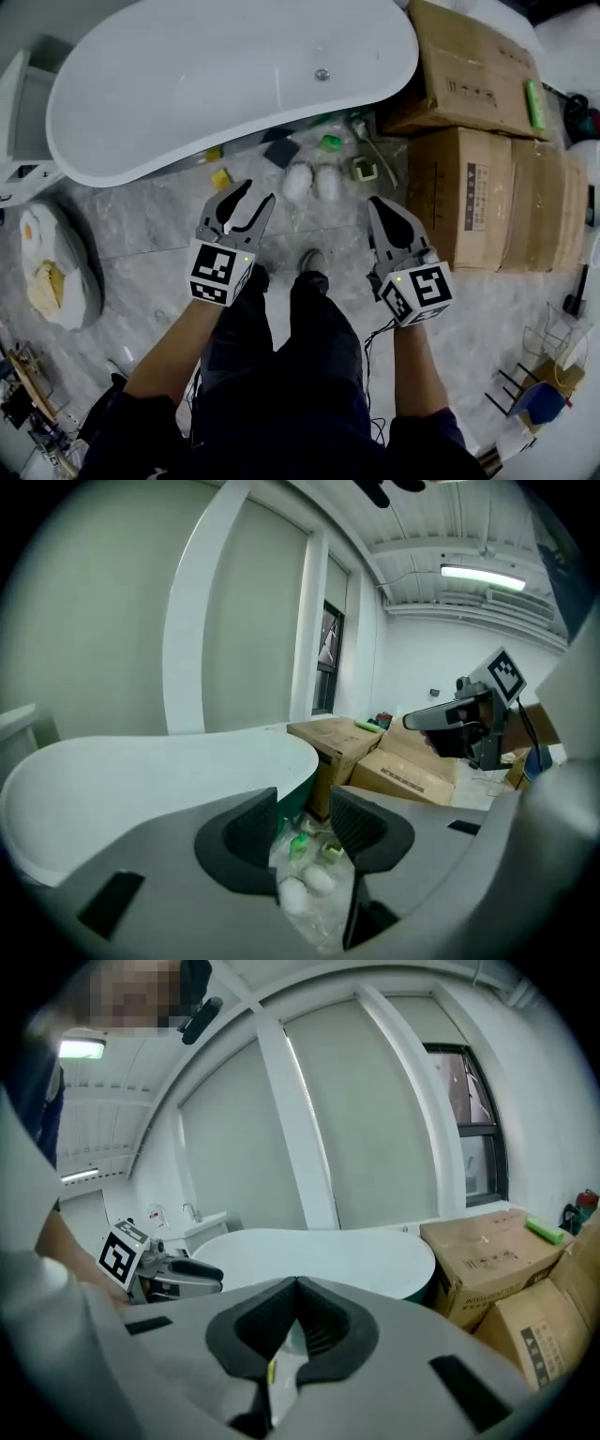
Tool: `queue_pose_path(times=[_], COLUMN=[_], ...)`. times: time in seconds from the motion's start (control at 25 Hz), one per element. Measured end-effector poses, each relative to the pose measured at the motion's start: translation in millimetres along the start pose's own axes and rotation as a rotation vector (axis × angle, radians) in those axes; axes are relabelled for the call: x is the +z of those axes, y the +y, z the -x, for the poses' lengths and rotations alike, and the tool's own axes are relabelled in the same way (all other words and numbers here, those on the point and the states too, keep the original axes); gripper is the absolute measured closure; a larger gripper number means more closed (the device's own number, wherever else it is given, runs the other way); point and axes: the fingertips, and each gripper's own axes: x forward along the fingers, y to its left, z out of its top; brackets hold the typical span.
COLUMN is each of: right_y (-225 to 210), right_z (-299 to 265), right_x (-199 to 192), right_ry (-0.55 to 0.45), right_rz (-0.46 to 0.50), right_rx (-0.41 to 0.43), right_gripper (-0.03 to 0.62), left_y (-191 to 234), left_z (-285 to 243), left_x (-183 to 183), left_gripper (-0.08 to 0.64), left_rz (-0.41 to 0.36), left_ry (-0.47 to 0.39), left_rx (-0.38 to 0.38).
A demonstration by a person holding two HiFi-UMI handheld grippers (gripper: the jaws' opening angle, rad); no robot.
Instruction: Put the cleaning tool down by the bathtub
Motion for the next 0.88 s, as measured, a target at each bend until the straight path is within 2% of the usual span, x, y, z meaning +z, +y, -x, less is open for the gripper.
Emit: queue_pose_path(times=[0.24,0.6,0.88], right_y=[33,69,97], right_z=[34,95,118], right_x=[64,127,171], right_ry=[-0.064,-0.149,-0.217], right_rz=[0.052,0.083,0.115], right_rx=[0.016,0.032,0.063], right_gripper=[0.588,0.588,0.588], left_y=[-25,-54,-67], left_z=[54,137,174], left_x=[59,145,197], left_gripper=[0.37,0.37,0.37], left_rz=[-0.018,-0.118,-0.185], left_ry=[-0.058,-0.188,-0.249], left_rx=[-0.015,-0.024,-0.058])
